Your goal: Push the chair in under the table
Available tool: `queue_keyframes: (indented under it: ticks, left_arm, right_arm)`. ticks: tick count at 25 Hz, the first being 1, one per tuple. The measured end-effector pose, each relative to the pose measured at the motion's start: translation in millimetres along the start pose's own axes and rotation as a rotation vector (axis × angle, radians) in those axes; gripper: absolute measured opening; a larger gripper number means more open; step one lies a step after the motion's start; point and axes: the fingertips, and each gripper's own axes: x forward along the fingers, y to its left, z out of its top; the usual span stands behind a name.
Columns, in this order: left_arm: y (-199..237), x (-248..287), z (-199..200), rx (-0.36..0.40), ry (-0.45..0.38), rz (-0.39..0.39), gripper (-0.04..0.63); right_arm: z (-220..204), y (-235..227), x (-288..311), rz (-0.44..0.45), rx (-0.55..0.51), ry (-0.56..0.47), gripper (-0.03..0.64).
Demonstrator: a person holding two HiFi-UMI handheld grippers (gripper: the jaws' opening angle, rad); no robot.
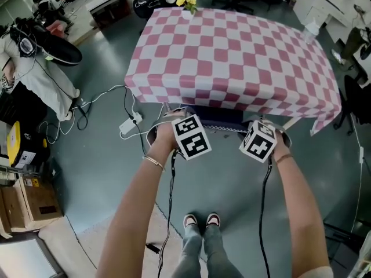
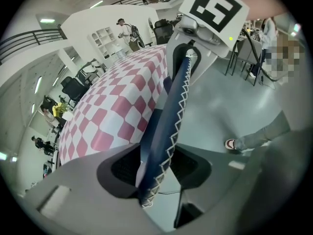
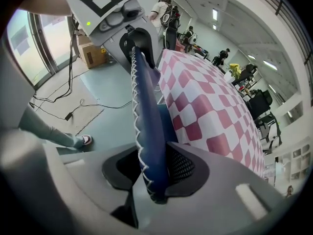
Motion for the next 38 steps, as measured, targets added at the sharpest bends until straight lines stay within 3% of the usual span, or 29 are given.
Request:
queue_keyframes:
  ticks: [6, 13, 20, 26, 33, 38]
  left_arm:
    - [0.3, -17.4, -2.1, -0.084, -0.035, 0.087, 0.204]
    - [3.6, -63.2, -1.7, -0.249, -0.112, 0.089, 0.204]
    - [-4.5, -119.2, 7.9, -0.365, -0.205, 0.121, 0.204]
    - [-18.5, -190.6, 26.7, -0.527, -0.357, 0.208, 0.203]
    - [-23.4, -286.9, 59.7, -0.701, -0.597, 0.412, 0.203]
    - [-36.4, -342.6, 47.7, -0.883, -0.732, 0.569, 0.201]
  right_arm:
    - [-2.3, 1.3, -5.5, -0.071, -0.040, 0.023, 0.115]
    - [5.5, 0.1, -44.9, -0.068, 0.014, -0.039, 0.127]
    - [22.7, 4.0, -107.0, -0.100, 0.150, -0.240, 0.126]
    - [37.6, 10.0, -183.9, -0.224, 0.349, -0.451, 0.124]
    - [48.8, 24.7, -293.5, -0.377, 0.659, -0.778, 0.124]
    - [30.4, 43.5, -349.0, -0.530, 0.765, -0.893, 0.124]
